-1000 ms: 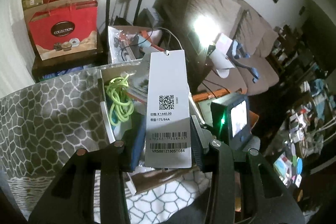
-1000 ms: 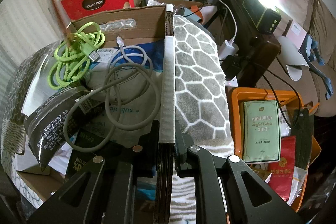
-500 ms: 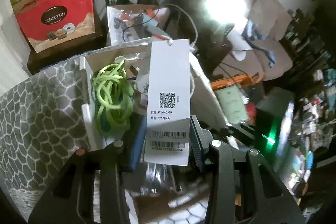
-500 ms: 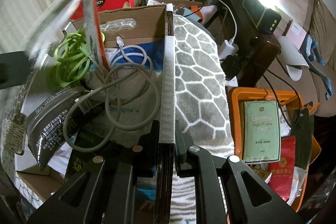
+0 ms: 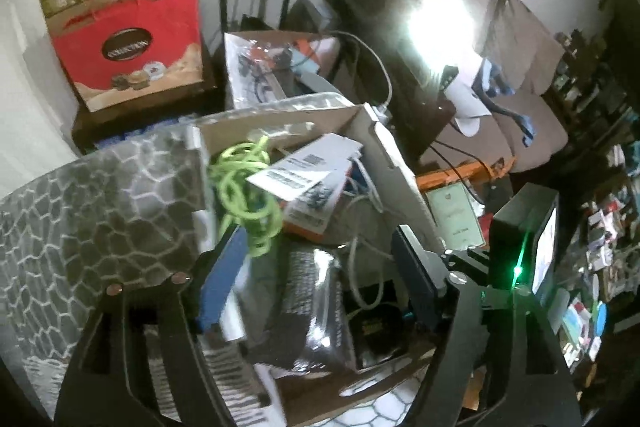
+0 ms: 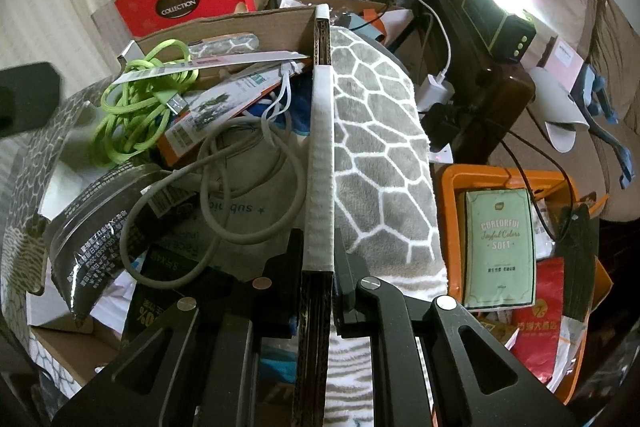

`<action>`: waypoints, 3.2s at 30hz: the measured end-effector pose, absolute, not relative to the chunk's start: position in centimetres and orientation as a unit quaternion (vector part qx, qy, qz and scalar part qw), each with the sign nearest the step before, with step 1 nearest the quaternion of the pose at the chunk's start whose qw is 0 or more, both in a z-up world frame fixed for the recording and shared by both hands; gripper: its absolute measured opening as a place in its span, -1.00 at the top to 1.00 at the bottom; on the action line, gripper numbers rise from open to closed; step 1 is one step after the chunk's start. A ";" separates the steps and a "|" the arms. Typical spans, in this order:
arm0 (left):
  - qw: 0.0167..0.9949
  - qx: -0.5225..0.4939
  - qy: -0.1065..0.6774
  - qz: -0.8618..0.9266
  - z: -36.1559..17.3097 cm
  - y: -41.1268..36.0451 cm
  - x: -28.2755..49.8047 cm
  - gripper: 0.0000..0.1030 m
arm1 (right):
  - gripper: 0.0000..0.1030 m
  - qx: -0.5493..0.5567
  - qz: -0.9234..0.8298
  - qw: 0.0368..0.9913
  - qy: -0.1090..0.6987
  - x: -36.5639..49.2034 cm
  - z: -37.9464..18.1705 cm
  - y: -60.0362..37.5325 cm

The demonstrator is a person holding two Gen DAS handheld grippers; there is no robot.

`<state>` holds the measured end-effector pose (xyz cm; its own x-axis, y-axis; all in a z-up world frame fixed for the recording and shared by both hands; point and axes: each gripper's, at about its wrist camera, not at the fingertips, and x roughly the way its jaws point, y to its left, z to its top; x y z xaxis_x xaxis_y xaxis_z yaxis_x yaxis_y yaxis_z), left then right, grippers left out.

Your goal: Organize objects

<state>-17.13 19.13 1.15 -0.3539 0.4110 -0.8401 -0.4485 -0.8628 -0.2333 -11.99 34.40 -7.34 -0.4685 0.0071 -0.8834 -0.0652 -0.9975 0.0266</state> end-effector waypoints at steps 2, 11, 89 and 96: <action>0.255 -0.501 0.021 0.827 1.6 18.3 -16.9 -0.52 | 0.80 -0.515 0.856 0.021 0.028 -12.0 -7.3 34.3; 0.222 -0.483 0.013 0.847 2.0 14.0 -15.3 -0.85 | 0.80 -0.515 0.856 0.021 0.028 -12.0 -7.4 34.3; 0.056 -0.419 -0.026 0.906 1.1 -0.2 -3.0 -1.00 | -0.99 -0.375 0.927 -0.017 0.009 -0.7 2.5 22.9; 0.053 -0.417 -0.022 0.907 0.8 -0.2 -1.8 -1.00 | -0.99 -0.371 0.928 -0.020 0.009 0.3 2.4 22.1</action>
